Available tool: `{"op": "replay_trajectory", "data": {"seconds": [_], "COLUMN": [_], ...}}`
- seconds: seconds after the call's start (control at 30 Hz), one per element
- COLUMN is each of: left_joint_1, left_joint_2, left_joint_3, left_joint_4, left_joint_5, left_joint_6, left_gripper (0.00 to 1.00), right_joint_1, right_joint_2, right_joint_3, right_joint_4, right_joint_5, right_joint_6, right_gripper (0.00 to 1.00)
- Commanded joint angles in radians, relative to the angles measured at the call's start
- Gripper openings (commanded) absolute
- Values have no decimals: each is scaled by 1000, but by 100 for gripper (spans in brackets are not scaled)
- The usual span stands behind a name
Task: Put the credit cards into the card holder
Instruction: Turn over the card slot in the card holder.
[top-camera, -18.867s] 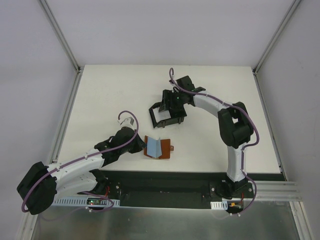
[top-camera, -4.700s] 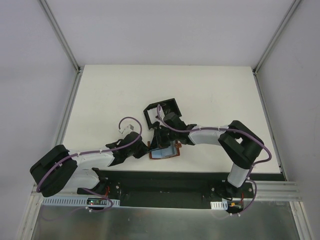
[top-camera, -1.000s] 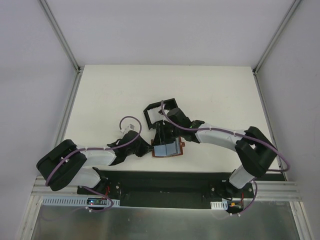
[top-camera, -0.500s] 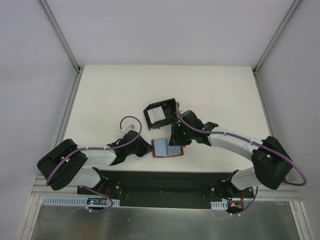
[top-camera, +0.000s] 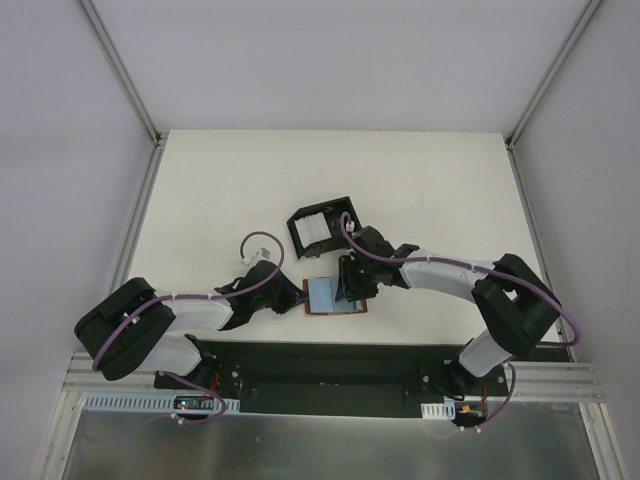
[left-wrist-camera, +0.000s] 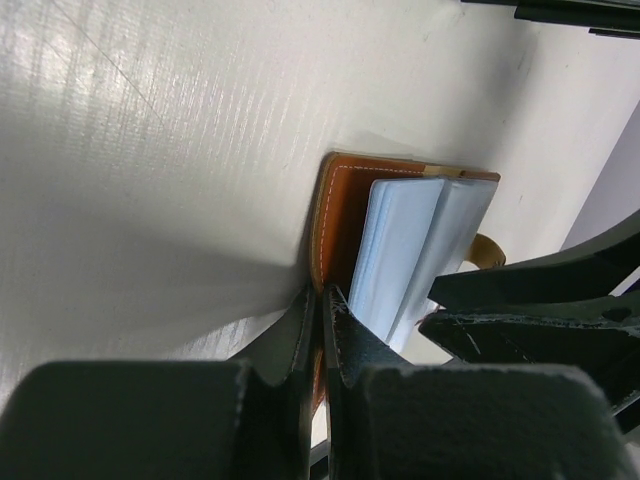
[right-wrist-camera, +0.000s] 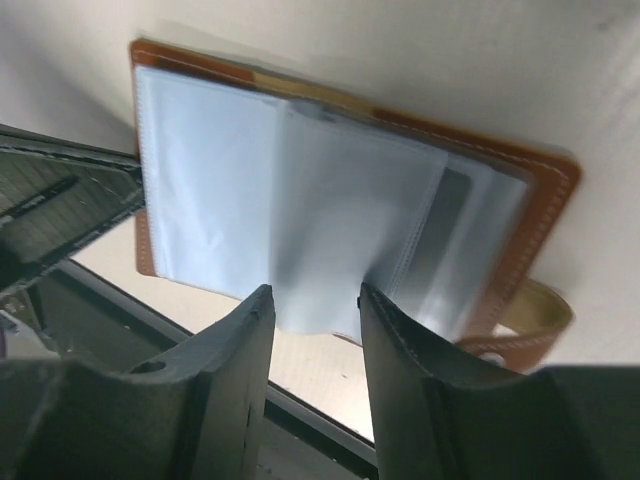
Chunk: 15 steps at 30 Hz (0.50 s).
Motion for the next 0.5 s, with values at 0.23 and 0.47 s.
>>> {"op": "replay_trajectory", "data": {"seconds": [0.23,0.47], "left_joint_1": [2,17], "left_joint_2": [74,103], "left_joint_3": [-42,-71], "left_joint_4": [-229,-175], "left_joint_5": [-4,6], "left_joint_6": [42,18], "left_gripper": [0,0], "right_joint_1": [37,50], "right_joint_2": [154,111], "right_joint_3": [46,48], "right_joint_4": [305,513], "right_joint_5": [-241,-430], "right_joint_6": [76,142], "right_gripper": [42,42]}}
